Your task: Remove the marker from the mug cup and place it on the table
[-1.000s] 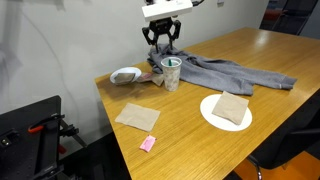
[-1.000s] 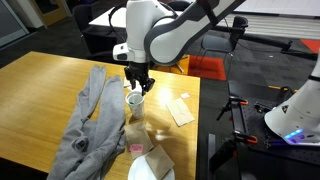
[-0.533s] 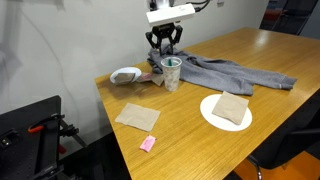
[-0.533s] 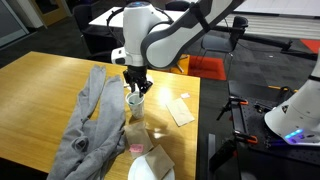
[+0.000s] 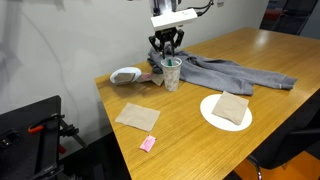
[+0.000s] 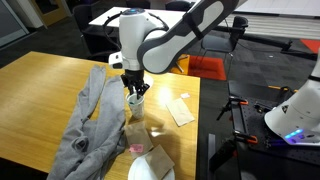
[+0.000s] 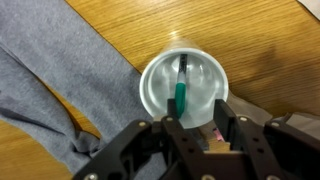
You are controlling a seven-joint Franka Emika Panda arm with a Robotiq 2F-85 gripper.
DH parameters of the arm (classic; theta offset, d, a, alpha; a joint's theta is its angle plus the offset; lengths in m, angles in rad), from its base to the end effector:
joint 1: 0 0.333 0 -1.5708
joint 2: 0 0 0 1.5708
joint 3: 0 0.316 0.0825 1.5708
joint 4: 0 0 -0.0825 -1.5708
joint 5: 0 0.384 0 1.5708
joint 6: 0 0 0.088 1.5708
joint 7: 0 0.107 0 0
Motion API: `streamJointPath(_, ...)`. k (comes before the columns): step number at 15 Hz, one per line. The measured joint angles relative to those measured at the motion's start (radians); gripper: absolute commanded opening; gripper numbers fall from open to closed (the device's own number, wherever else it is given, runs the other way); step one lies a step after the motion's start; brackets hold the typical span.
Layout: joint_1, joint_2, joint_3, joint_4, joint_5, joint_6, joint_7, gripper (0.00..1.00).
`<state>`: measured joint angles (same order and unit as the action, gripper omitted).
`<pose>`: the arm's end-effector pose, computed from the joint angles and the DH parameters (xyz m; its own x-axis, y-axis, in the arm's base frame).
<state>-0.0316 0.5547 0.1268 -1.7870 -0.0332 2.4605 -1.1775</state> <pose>0.6675 0.0562 0.2565 0.2870 0.9540 0.0867 0.9506 -0.2949 0.0974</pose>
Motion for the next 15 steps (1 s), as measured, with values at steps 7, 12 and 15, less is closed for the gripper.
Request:
streamJointPath(7, 0.002, 0.032, 0.000, 0.026, -0.004, -0.001, 0.000, 0.38)
streamJointPath(12, 0.004, 0.053, 0.000, 0.048, -0.005, -0.011, 0.000, 0.42)
streamJointPath(15, 0.008, 0.067, 0.001, 0.062, -0.005, -0.015, 0.000, 0.39)
